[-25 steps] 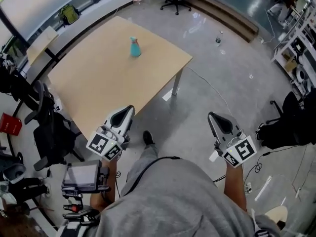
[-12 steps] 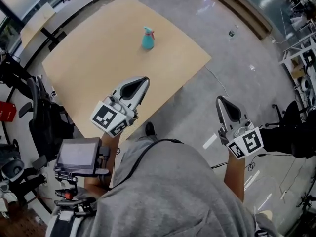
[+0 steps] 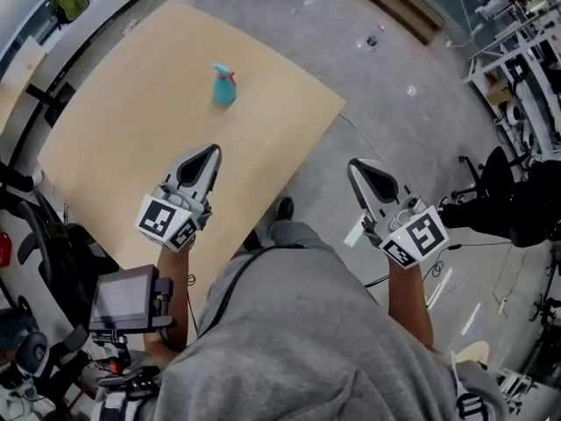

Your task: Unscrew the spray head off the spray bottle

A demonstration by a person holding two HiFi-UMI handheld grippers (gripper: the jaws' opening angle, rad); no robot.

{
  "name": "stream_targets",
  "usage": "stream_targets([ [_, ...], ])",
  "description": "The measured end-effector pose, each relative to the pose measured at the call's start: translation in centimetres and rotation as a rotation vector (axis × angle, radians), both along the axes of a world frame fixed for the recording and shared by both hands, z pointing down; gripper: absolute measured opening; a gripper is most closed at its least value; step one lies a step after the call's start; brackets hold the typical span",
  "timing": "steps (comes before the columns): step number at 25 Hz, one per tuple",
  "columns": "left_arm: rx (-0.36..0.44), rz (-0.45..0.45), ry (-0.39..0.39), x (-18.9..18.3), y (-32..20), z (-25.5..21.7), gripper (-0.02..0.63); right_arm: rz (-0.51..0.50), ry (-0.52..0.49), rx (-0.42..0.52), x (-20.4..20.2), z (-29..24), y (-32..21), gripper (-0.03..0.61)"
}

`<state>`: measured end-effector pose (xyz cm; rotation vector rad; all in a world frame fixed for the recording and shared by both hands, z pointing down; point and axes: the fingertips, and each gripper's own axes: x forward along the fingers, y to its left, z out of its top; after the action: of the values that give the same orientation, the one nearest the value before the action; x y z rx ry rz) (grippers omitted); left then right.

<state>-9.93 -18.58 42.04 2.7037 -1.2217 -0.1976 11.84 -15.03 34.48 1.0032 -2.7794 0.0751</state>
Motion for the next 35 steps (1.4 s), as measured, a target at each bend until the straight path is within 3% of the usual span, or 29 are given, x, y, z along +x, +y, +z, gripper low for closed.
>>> stream_targets([
  [6, -0.114, -0.011, -0.048, -2.1, -8.6, 7.2, 0.005, -0.048, 0.017, -0.048, -2.5, 1.9, -8.5, 0.005],
  [11, -0.153, -0.022, -0.119, -2.2, -12.7, 11.9, 0.021, -0.106, 0.034, -0.063, -3.4, 1.5, -10.7, 0.006],
  [16, -0.209, -0.079, -0.173, -3.1, -20.3, 19.2, 0.314, -0.138, 0.045, -0.101, -3.8, 3.2, -14.9, 0.006],
  [22, -0.263, -0.142, -0.310, -2.5, -27.8, 26.9, 0.474, -0.156, 0.081, -0.183, -3.6, 6.4, -17.8, 0.006],
  [27, -0.256, -0.146, -0.404, -0.6, -31.6, 29.0, 0.488, -0.150, 0.093, -0.228, -3.3, 7.4, -19.6, 0.006],
  [30, -0.285, -0.178, -0.420, -0.9, -33.1, 30.8, 0.485, -0.149, 0.102, -0.247, -3.4, 8.7, -20.1, 0.006],
  [31, -0.295, -0.188, -0.416, -1.0, -33.4, 31.1, 0.468, -0.149, 0.103, -0.252, -3.3, 9.0, -20.2, 0.006],
  [32, -0.303, -0.190, -0.412, -0.9, -33.5, 31.2, 0.402, -0.150, 0.103, -0.255, -3.3, 9.1, -20.3, 0.006],
  [35, -0.303, -0.146, -0.431, 0.4, -33.0, 30.1, 0.396, -0.157, 0.096, -0.258, -3.1, 9.0, -20.5, 0.006],
])
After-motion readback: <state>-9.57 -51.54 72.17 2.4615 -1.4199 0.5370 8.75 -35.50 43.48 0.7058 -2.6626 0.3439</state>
